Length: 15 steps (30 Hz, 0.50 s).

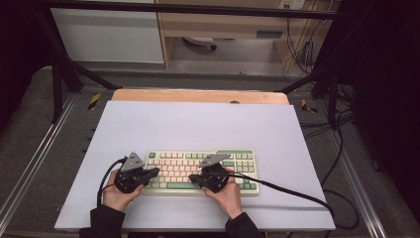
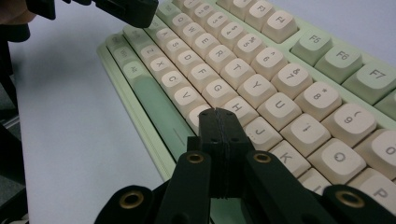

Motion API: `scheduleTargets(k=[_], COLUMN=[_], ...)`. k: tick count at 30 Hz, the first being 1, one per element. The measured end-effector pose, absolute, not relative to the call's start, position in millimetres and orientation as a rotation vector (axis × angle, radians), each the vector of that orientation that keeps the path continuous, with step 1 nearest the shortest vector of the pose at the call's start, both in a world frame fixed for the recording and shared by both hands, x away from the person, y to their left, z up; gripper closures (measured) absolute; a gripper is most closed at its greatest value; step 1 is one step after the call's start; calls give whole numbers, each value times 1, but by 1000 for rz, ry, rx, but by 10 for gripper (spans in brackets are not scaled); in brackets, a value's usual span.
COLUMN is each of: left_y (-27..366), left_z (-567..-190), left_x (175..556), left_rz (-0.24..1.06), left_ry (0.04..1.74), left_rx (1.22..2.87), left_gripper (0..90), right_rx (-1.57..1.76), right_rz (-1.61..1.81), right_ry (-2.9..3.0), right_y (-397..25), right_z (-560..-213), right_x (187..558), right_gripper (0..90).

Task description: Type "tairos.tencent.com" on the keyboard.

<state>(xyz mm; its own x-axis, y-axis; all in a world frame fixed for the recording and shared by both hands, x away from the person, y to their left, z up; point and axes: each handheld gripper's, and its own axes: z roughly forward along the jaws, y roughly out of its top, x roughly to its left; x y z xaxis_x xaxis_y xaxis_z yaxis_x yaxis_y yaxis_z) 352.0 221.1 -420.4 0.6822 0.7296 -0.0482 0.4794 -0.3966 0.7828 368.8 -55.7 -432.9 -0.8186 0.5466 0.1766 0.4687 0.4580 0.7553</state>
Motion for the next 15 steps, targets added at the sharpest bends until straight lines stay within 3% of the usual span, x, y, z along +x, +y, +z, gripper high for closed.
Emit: scheduleTargets(k=[15], left_y=[221], left_z=[-419], left_x=[351], left_rz=[387], left_ry=[926], left_rx=[2065], left_gripper=[897], right_rx=[893], right_rz=[1296], right_ry=[2593], right_y=[-62], right_z=[-421], right_x=[367], right_gripper=[900])
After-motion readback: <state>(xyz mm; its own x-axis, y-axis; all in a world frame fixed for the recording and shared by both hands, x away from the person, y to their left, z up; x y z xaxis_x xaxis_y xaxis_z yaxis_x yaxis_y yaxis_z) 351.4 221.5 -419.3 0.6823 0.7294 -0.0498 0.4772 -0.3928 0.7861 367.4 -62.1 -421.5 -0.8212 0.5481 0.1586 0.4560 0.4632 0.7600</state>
